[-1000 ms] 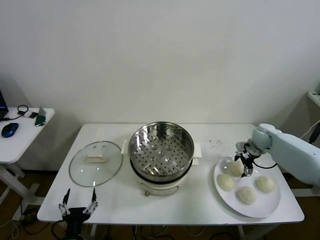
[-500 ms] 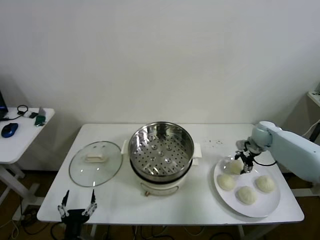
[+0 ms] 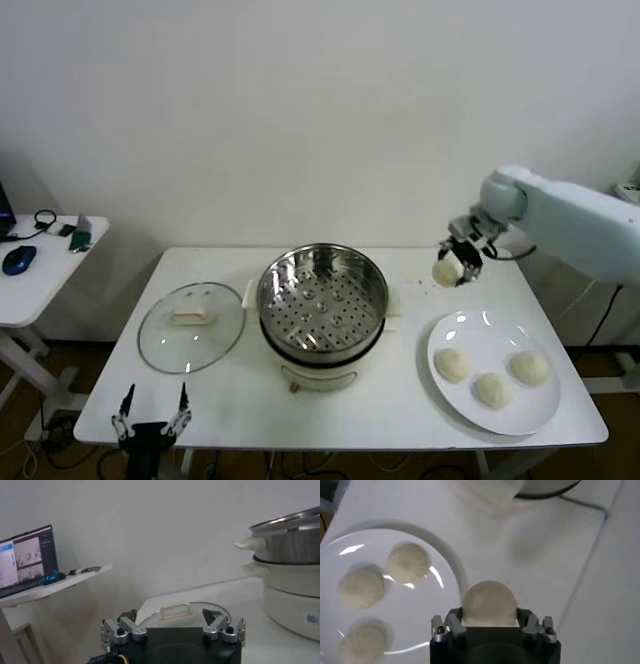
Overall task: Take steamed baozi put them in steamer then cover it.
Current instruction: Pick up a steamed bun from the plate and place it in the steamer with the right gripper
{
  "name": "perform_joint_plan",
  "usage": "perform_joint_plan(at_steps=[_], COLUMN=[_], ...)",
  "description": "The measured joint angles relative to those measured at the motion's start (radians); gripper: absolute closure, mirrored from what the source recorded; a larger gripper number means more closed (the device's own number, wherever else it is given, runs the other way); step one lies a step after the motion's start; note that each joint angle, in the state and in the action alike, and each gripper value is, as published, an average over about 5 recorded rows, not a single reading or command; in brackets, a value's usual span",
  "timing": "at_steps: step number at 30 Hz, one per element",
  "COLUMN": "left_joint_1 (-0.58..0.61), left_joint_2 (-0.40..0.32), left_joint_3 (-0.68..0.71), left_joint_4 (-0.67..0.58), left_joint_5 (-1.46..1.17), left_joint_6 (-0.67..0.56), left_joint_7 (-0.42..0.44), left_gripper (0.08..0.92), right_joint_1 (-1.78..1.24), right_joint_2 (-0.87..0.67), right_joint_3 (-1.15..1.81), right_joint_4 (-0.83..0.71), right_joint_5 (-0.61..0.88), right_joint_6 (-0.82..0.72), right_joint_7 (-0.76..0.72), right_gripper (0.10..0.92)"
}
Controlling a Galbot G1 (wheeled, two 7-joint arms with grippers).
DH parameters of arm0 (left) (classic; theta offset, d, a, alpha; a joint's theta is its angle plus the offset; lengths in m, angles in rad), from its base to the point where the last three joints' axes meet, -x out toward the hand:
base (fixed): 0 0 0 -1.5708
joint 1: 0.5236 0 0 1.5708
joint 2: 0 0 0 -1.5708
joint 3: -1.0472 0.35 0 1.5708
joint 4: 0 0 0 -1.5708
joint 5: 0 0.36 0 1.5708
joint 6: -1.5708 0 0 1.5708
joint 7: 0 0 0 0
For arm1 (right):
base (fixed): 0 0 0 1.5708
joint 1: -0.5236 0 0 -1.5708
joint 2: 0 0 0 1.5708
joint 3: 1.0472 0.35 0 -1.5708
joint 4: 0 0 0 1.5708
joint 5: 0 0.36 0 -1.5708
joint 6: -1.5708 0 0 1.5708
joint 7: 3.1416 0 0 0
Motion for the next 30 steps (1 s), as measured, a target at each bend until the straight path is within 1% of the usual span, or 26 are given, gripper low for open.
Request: perform_joint_plan(at_steps=[7, 13, 20, 30], left_joint_1=[-0.001, 0.001, 0.006, 0.0], left_joint_2=[0.0, 0.007, 0.019, 0.023], left_joint_3=[-0.001, -0.006, -0.014, -0.01], left_joint_4=[0.001, -0.003, -0.013, -0.032], left_joint_5=[0.013, 0.017, 0.014, 0.025], left_joint_6=[-0.005, -0.007, -0.002, 0.018], left_joint_7=[-0.009, -0.011, -0.011, -0.006], left_gripper=[0.177, 0.177, 0.177, 0.177], right_joint_1=[0.117, 0.142, 0.096, -0.031], right_joint_2=[0.126, 0.247, 0.368, 0.497], right_joint_3=[-0.043, -0.042, -0.018, 0.023], right_joint_4=[0.042, 0.073, 0.076, 0.015], right_joint_5=[-0.039, -0.131, -0.281, -0.455], right_joint_6=[0.102, 0.189, 0.284, 0.367], right_joint_7=[-0.014, -0.012, 0.003, 0.016], right_gripper=[0.332, 0.33, 0.33, 0.33])
